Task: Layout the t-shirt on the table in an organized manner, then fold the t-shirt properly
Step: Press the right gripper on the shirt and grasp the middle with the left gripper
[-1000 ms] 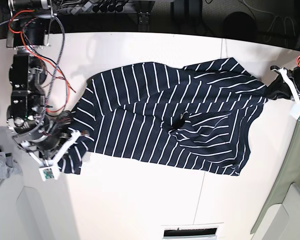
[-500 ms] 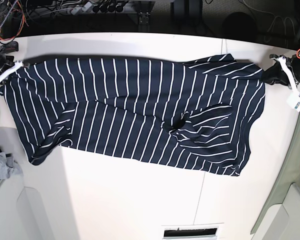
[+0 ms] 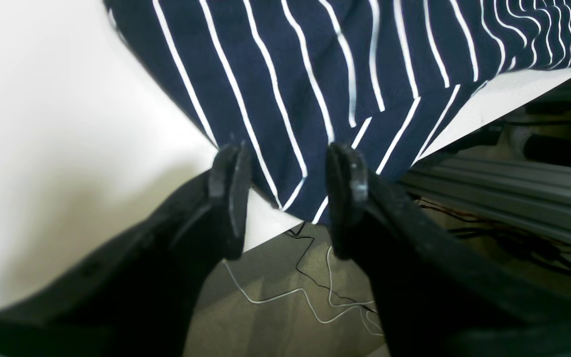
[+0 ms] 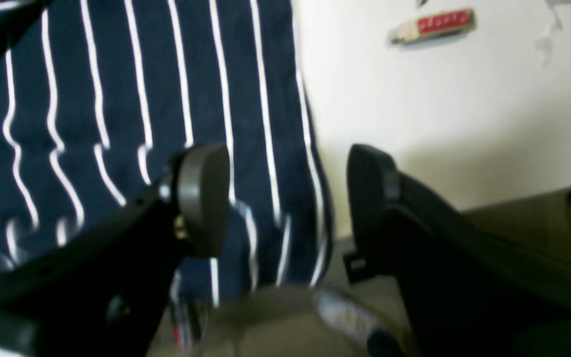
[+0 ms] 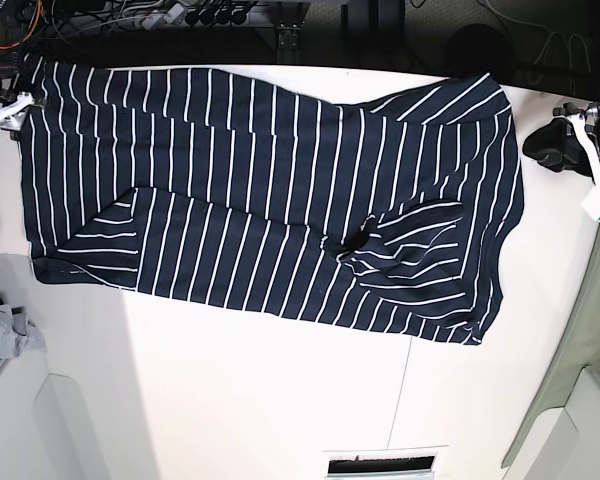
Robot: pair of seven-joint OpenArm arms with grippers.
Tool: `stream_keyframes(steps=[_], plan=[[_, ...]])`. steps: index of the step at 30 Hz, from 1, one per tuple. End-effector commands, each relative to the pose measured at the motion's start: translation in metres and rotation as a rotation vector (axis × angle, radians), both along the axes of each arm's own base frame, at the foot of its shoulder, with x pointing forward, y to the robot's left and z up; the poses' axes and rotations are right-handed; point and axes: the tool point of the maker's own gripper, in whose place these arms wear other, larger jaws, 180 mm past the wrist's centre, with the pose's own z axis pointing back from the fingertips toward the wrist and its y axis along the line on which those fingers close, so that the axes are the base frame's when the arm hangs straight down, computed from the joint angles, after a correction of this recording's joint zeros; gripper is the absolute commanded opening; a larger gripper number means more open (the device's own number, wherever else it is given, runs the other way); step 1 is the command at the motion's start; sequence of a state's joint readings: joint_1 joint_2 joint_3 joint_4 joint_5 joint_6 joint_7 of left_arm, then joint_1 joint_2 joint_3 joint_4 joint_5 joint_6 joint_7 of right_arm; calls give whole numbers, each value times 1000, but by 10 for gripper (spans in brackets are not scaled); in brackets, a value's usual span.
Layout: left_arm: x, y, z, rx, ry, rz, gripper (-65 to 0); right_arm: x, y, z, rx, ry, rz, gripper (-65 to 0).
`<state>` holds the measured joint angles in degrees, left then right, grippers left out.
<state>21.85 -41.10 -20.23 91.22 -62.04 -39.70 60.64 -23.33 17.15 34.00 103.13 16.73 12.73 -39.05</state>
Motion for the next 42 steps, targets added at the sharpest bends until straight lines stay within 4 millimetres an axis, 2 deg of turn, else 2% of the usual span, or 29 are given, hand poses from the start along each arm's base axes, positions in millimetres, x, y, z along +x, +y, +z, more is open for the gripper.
stream_keyframes(steps=[1,5,8,12,16,21,23,27,32,37,38,42], plan=[[9,3,12,5,-40,-10,-374,13,-7,16,-23,-79,-7,-277],[20,-1,20,-30,-97,7,-374,46,3,35,51,-218,-20,-277],[30,-2,28,-49,-154,22,-369,71,11,39,99,-277,-42,-277],[47,-3,37,-50,-214,29,-292,106,29,19,202,-291,-63,-277],[68,-5,48,-42,-286,33,-289,151,61,-3,280,-276,-31,-277],[69,-8,44,-36,-286,29,-289,191,117,-25,325,-232,40,-277],[70,-9,46,-38,-299,32,-289,201,131,-34,305,-204,38,-277],[71,-8,46,-39,-303,34,-289,210,137,-49,193,-159,20,-277],[71,-8,46,-39,-303,34,-289,210,146,-63,77,-108,68,-279],[71,-9,46,-41,-303,34,-289,210,138,-61,-31,-98,46,-280],[71,-9,46,-41,-303,34,-289,210,137,-60,-37,-98,41,-294],[72,-12,51,-43,-317,22,-289,210,132,-60,-50,-98,36,-502]])
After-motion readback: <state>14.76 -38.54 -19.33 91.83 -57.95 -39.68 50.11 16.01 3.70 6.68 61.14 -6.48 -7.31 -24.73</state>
